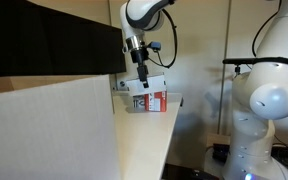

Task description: Remove the boxes from the storage box

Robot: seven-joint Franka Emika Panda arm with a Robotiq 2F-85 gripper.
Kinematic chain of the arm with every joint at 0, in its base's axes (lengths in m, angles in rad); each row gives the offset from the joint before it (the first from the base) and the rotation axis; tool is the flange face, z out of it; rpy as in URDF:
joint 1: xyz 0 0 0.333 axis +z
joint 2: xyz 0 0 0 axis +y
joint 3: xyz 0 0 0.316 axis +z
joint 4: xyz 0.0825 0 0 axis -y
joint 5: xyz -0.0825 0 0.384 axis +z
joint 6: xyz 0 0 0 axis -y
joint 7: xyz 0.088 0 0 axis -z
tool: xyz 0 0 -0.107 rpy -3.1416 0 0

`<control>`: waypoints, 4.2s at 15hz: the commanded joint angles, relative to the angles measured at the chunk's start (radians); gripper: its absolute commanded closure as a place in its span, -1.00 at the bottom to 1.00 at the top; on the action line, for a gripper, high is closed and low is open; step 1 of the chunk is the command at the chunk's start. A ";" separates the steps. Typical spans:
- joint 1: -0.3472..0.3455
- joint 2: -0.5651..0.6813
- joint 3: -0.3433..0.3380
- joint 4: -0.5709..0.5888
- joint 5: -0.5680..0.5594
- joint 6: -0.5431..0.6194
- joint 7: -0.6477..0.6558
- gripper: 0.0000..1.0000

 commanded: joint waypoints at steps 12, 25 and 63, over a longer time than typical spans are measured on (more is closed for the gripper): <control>-0.029 0.101 0.082 -0.141 -0.011 0.195 0.207 0.40; -0.097 0.192 0.057 -0.137 -0.043 0.181 0.301 0.40; -0.096 0.000 0.044 0.091 -0.022 -0.030 0.208 -1.00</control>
